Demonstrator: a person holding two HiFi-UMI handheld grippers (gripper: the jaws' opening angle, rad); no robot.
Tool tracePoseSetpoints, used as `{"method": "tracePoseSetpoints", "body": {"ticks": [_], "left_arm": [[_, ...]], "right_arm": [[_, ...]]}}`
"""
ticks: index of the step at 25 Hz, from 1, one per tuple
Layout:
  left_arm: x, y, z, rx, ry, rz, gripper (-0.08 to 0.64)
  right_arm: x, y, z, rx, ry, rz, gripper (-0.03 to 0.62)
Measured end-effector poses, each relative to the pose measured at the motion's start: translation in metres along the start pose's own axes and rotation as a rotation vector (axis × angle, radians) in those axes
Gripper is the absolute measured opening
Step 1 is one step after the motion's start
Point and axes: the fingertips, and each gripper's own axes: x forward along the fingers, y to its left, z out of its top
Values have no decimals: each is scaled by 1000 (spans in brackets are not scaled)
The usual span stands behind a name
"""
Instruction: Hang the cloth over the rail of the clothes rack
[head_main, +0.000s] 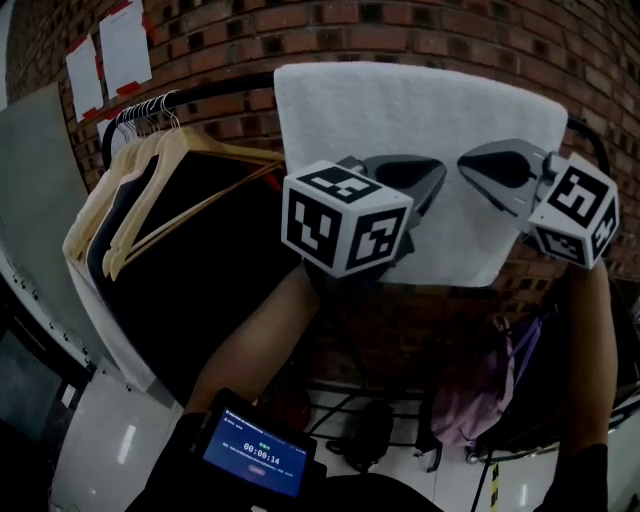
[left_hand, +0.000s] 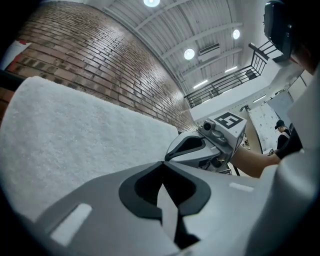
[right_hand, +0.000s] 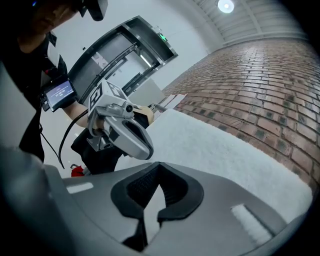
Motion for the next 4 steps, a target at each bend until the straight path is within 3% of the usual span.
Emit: {"method": "tracePoseSetpoints", "body": {"ticks": [4], "left_arm": [[-10,0,-1,13,-7,-8,20]], "right_arm": [[7,8,5,-13,1,-10,3]]}}
